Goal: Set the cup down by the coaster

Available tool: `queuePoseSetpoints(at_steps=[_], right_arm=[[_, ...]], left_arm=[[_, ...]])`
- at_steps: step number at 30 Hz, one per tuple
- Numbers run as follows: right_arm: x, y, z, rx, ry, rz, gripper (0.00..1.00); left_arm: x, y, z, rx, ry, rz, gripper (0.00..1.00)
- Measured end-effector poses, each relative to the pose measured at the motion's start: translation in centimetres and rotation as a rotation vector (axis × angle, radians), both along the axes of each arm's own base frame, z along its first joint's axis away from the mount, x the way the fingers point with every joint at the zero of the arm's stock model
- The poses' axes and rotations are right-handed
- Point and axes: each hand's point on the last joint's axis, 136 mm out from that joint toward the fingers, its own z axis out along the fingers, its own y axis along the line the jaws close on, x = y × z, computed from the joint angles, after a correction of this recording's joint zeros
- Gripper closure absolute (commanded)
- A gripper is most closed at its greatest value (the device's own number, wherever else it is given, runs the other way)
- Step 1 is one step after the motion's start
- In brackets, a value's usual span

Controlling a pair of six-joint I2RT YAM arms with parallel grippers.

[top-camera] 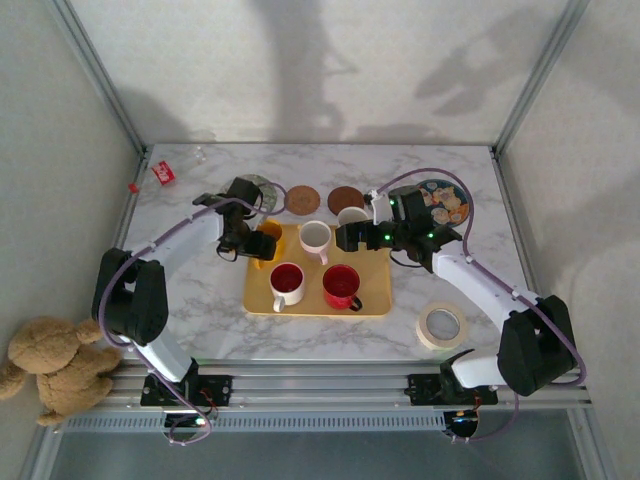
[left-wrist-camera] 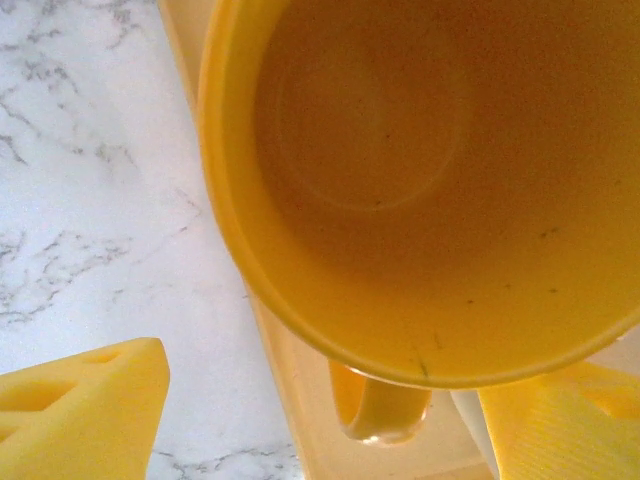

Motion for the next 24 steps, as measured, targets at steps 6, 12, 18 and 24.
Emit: queuePoseSetpoints(at_steps=[6, 12, 18, 24], right_arm=[[0.0, 0.0, 0.0, 0.0, 0.0, 0.0, 0.01], [0.0, 0.0, 0.0, 0.0, -0.001, 0.001, 0.01], [-0.2, 0.3, 0.0, 0.0, -0.001, 0.009, 0.01], [-0.2, 0.3, 0.0, -0.007, -0.008, 0.016, 0.01]], left_arm=[[-1.0, 0.5, -1.0, 0.02, 0.028, 0.007, 0.21], [-1.8, 0.7, -1.6, 0.019, 0.048, 0.018, 0.23], [-1.7, 0.4, -1.7, 0.0, 0.049, 0.013, 0.28], [-1.4, 0.1, -2.3, -0.006, 0.054, 0.011, 0.29]])
